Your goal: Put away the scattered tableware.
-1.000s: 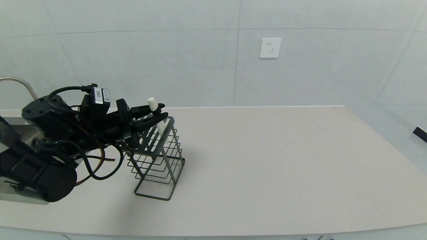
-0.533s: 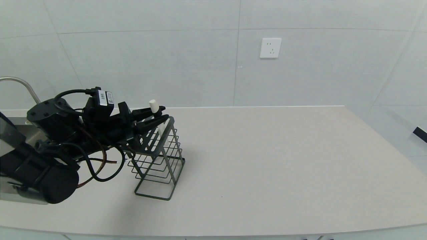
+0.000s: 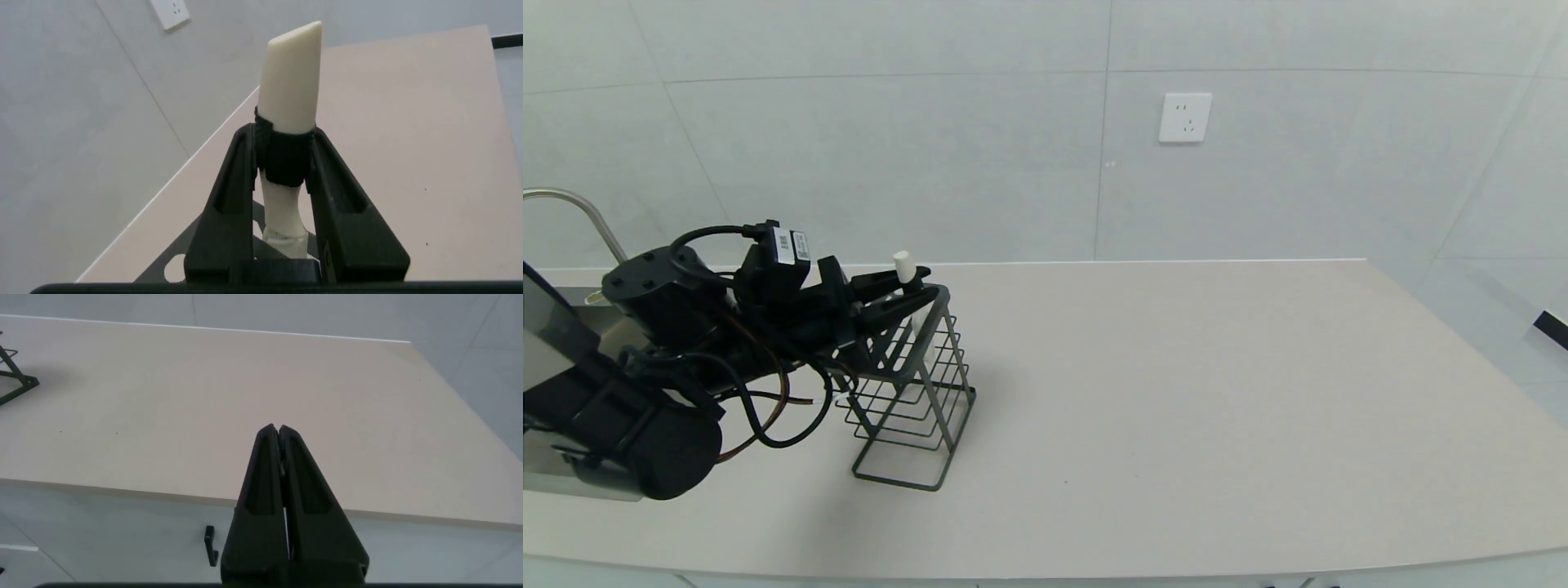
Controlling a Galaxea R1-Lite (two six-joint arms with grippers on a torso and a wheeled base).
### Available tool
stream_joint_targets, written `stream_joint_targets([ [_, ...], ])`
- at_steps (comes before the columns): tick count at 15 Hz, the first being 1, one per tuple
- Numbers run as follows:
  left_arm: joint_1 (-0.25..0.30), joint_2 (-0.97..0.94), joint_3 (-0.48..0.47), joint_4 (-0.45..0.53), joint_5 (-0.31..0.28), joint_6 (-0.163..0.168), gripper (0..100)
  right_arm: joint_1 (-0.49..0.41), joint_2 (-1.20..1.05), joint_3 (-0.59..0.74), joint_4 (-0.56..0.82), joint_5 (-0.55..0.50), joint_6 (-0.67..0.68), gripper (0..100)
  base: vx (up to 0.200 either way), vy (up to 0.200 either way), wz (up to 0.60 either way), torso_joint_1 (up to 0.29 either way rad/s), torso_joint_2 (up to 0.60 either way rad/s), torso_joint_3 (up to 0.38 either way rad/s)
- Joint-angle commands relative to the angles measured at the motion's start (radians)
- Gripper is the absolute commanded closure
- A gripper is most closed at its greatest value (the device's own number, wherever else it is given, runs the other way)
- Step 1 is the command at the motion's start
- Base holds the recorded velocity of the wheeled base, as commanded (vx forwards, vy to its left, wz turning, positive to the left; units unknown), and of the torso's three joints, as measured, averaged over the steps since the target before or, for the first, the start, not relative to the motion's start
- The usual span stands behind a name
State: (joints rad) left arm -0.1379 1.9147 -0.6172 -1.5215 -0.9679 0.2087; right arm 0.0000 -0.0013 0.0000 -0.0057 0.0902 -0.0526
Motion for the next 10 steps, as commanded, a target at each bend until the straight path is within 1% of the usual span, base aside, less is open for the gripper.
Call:
stream_joint_targets([
  [1,0.0,0.015,-0.001,0.0,0.0,0.0,100,0.0,0.001,0.0,0.0,0.0,-0.001,100,0.0,0.0,0.0,0.0,0.0,0.0],
  [7,0.0,0.037,-0.001,0.0,-0.002,-0.002,100,0.0,0.001,0.0,0.0,-0.001,0.0,100,0.0,0.0,0.0,0.0,0.0,0.0],
  [8,0.0,0.037,-0.001,0.0,-0.002,-0.002,0,0.0,0.001,0.0,0.0,-0.001,0.0,100,0.0,0.0,0.0,0.0,0.0,0.0],
  [10,0.0,0.038,-0.001,-0.002,-0.003,-0.002,0,0.0,0.001,0.0,0.0,-0.001,0.0,100,0.0,0.0,0.0,0.0,0.0,0.0],
])
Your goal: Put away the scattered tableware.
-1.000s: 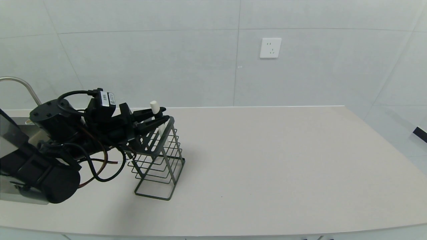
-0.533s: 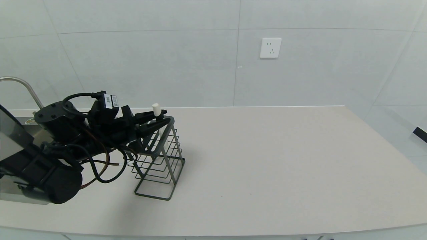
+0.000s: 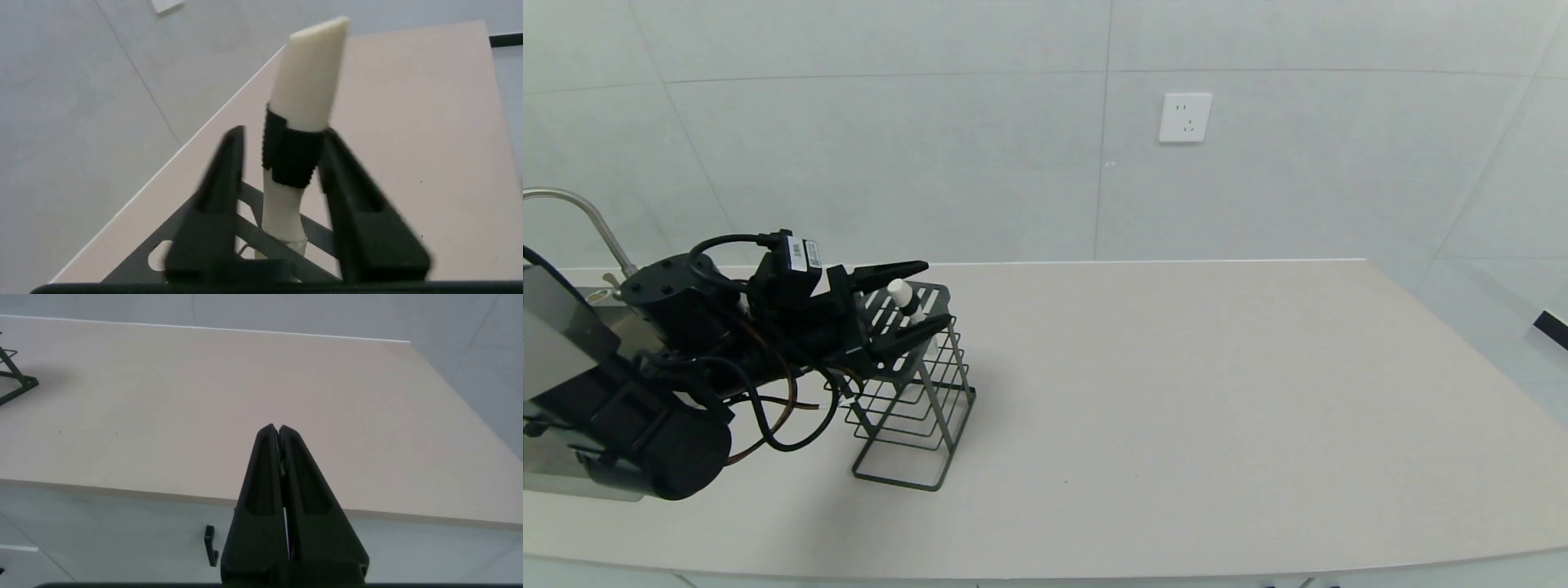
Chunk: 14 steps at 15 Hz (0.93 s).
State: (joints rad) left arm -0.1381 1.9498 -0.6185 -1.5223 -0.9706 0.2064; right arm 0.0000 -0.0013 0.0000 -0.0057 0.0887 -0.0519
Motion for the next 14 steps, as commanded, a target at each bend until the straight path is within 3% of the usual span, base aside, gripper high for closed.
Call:
stream_joint_targets([
  [1,0.0,0.003,-0.001,-0.002,0.0,0.001,0,0.0,0.001,0.0,0.0,0.0,0.0,100,0.0,0.0,0.0,0.0,0.0,0.0],
  [7,0.0,-0.068,-0.003,-0.016,0.0,-0.005,0,0.0,0.001,0.0,0.0,0.0,0.0,100,0.0,0.0,0.0,0.0,0.0,0.0],
  [11,0.005,-0.252,0.008,-0.013,0.001,-0.007,0,0.0,0.001,0.0,0.0,0.0,0.0,100,0.0,0.0,0.0,0.0,0.0,0.0],
  [14,0.003,-0.446,0.097,-0.015,0.001,-0.008,0,0.0,0.001,0.0,0.0,0.0,0.0,100,0.0,0.0,0.0,0.0,0.0,0.0],
])
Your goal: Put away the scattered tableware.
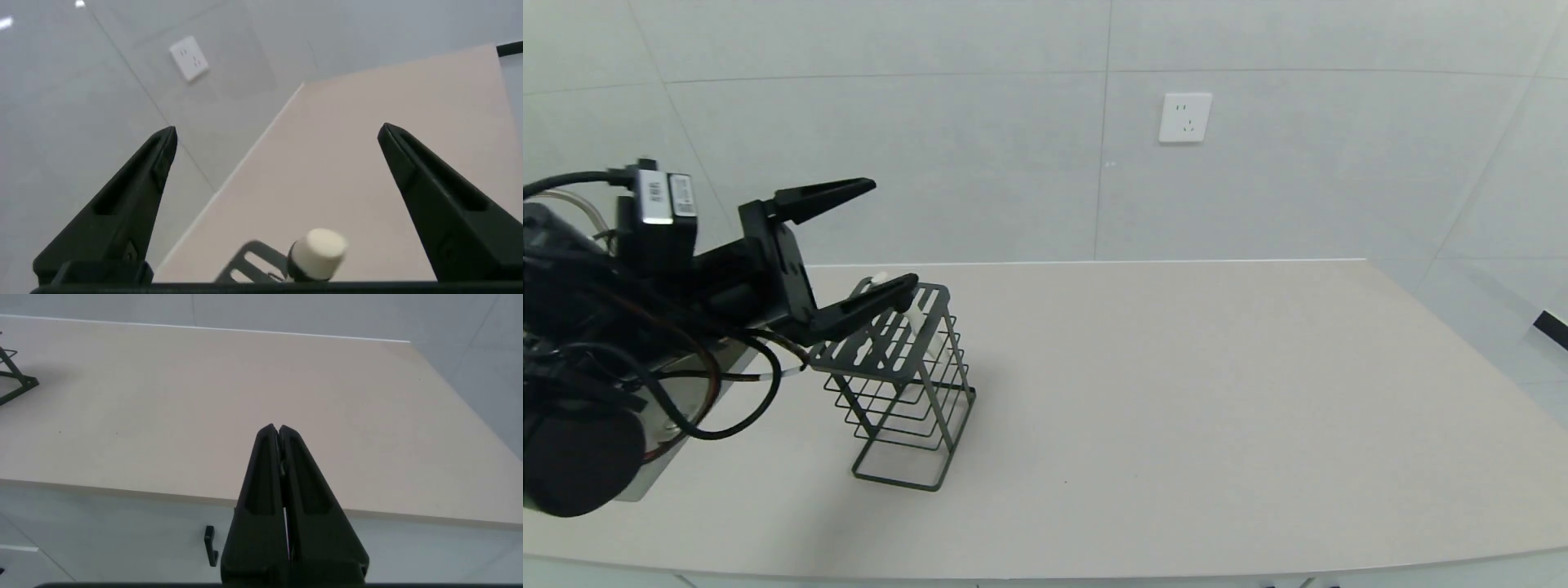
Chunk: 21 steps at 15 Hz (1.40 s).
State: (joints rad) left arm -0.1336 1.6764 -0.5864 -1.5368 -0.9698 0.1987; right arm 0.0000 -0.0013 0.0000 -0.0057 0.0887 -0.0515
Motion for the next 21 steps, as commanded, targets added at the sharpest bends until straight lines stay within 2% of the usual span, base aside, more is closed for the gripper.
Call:
stream_joint_targets([
  [1,-0.001,-0.238,0.103,0.003,0.0,-0.001,0,0.0,0.001,0.0,0.0,0.0,-0.001,100,0.0,0.0,0.0,0.0,0.0,0.0],
  [4,0.009,-0.53,0.385,0.04,0.002,-0.01,0,0.0,0.001,0.0,0.0,0.0,-0.002,100,0.0,0.0,0.0,0.0,0.0,0.0],
  [5,0.009,-0.63,0.497,0.069,0.0,-0.024,0,0.0,0.001,0.0,0.0,0.0,-0.002,100,0.0,0.0,0.0,0.0,0.0,0.0],
  [6,0.009,-0.702,0.566,0.101,0.0,-0.039,0,0.0,0.001,0.0,0.0,0.0,-0.002,100,0.0,0.0,0.0,0.0,0.0,0.0],
  [7,0.011,-0.817,0.586,0.21,0.003,-0.039,0,-0.002,0.001,0.0,0.0,0.0,-0.002,100,0.0,0.0,0.0,0.0,0.0,0.0],
  [8,0.011,-0.988,0.577,0.382,0.014,-0.055,0,-0.002,0.001,0.0,0.0,0.0,-0.002,100,0.0,0.0,0.0,0.0,0.0,0.0],
  [9,0.016,-1.109,0.577,0.514,0.037,-0.082,0,-0.002,0.001,0.0,0.0,0.0,-0.002,100,0.0,0.0,0.0,0.0,0.0,0.0],
  [10,0.023,-1.353,0.577,0.842,0.063,-0.122,0,-0.002,0.001,0.0,0.0,0.0,-0.001,100,0.0,0.0,0.0,0.0,0.0,0.0],
  [11,0.035,-1.511,0.566,1.066,0.068,-0.134,0,-0.002,0.001,0.0,0.0,-0.001,-0.001,100,0.0,0.0,0.0,0.0,0.0,0.0],
  [12,0.046,-1.603,0.557,1.241,0.071,-0.114,0,-0.002,0.001,0.0,0.0,-0.001,-0.001,100,0.0,0.0,0.0,0.0,0.0,0.0],
  [13,0.048,-1.578,0.57,1.255,0.092,-0.088,0,-0.002,0.001,0.0,0.0,-0.001,-0.001,100,0.0,0.0,0.0,0.0,0.0,0.0],
  [14,0.048,-1.581,0.58,1.256,0.114,-0.096,0,-0.002,0.001,0.0,0.0,-0.001,-0.001,100,0.0,0.0,0.0,0.0,0.0,0.0],
  [16,0.049,-1.581,0.585,1.339,0.339,-0.104,0,-0.002,0.001,0.0,0.0,-0.001,0.002,100,0.0,0.0,0.0,0.0,0.0,0.0],
  [17,0.048,-1.581,0.585,1.4,0.531,-0.116,0,0.0,0.001,0.0,0.0,-0.001,0.002,100,0.0,0.0,0.0,0.0,0.0,0.0],
  [18,0.048,-1.581,0.585,1.429,0.591,-0.125,0,-0.002,0.001,0.0,0.0,-0.001,0.001,100,0.0,0.0,0.0,0.0,0.0,0.0],
  [19,0.048,-1.581,0.583,1.495,0.726,-0.139,0,0.0,0.001,0.0,0.0,-0.003,0.001,100,0.0,0.0,0.0,0.0,0.0,0.0],
  [20,0.049,-1.581,0.585,1.495,0.767,-0.142,0,0.0,0.001,0.0,0.0,-0.003,-0.001,100,0.0,0.0,0.0,0.0,0.0,0.0],
  [21,0.111,-1.606,0.586,1.521,0.853,-0.148,0,0.002,0.001,0.0,0.001,-0.003,-0.001,100,0.0,0.0,0.0,0.0,0.0,0.0],
])
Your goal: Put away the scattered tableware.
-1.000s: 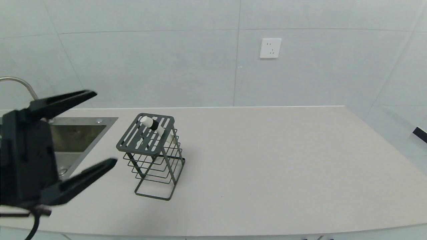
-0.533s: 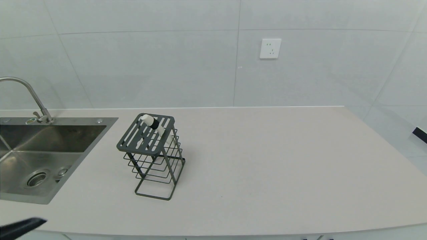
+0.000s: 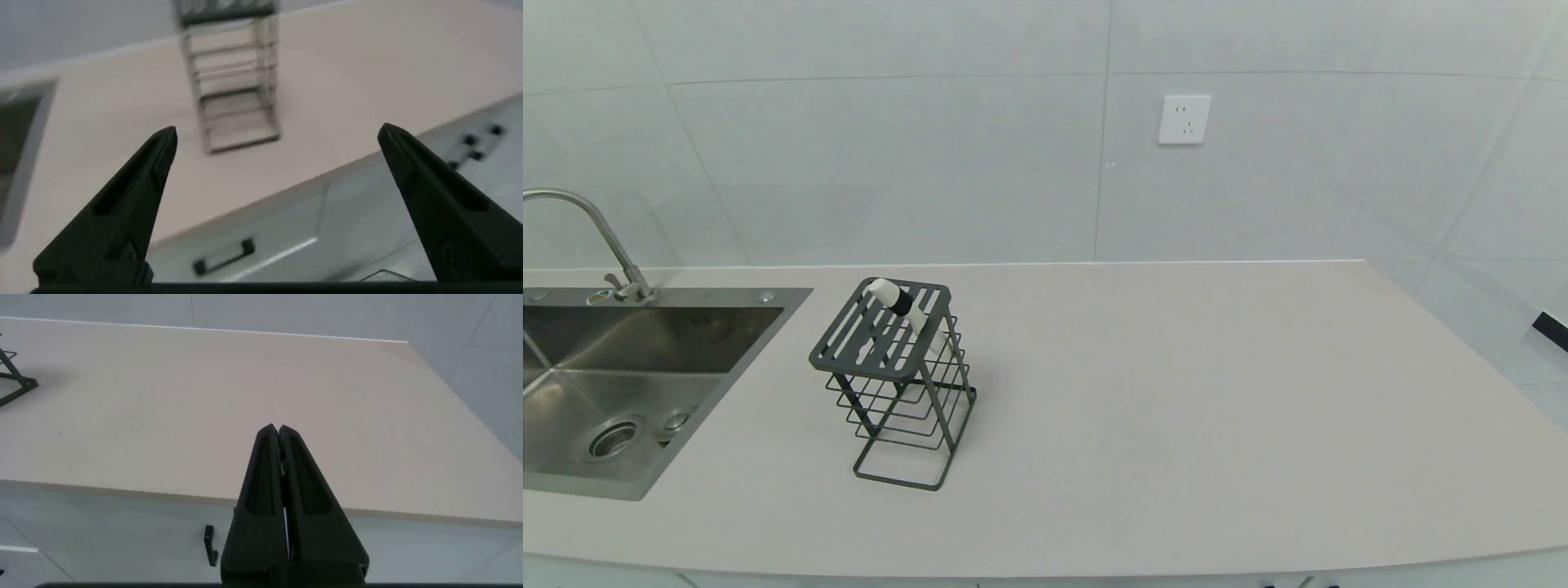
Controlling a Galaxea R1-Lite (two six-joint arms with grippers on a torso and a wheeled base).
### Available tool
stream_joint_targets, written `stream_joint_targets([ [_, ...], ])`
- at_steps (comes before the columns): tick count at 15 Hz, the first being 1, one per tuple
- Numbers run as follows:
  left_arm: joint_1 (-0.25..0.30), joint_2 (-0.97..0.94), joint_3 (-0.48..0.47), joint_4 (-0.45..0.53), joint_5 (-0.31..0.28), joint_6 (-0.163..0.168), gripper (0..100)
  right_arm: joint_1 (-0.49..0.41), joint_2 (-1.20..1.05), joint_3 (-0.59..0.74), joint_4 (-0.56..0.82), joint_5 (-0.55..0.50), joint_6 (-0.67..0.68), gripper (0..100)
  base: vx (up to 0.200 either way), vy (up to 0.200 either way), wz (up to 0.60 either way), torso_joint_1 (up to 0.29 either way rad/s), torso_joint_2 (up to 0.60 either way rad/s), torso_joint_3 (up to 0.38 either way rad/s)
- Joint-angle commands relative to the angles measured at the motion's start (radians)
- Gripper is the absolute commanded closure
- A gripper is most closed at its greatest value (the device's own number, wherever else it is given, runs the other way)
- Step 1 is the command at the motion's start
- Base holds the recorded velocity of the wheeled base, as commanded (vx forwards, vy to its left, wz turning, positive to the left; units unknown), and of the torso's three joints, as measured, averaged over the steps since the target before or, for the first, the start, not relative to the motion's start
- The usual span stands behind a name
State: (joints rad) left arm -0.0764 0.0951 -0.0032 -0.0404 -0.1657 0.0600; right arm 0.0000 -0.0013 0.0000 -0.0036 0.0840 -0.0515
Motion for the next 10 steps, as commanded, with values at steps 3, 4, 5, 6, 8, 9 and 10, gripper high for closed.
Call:
stream_joint_targets([
  [3,0.087,-0.064,0.003,0.037,0.084,-0.026,0,0.002,0.001,0.0,0.001,0.0,-0.001,100,0.0,0.0,0.0,0.0,0.0,0.0],
  [4,0.084,-0.074,0.003,0.037,0.083,-0.031,0,0.002,0.001,0.0,0.001,0.0,0.001,100,0.0,0.0,0.0,0.0,0.0,0.0],
  [5,0.081,-0.094,0.003,0.039,0.081,-0.035,0,0.002,0.001,0.0,0.001,0.0,0.004,100,0.0,0.0,0.0,0.0,0.0,0.0],
  [6,0.078,-0.095,0.003,0.039,0.077,-0.042,0,0.0,0.001,0.0,0.002,-0.001,0.033,100,0.0,0.0,0.0,0.0,0.0,0.0],
  [8,0.078,-0.095,0.003,0.039,0.077,-0.055,0,0.0,0.001,0.0,0.002,-0.001,0.035,100,0.0,0.0,0.0,0.0,0.0,0.0],
  [9,0.078,-0.095,0.003,0.04,0.078,-0.055,0,0.0,0.001,0.0,0.002,-0.003,0.035,100,0.0,0.0,0.0,0.0,0.0,0.0],
  [10,0.078,-0.095,0.003,0.04,0.078,-0.058,0,0.0,0.001,0.0,0.002,-0.004,0.036,100,0.0,0.0,0.0,0.0,0.0,0.0],
])
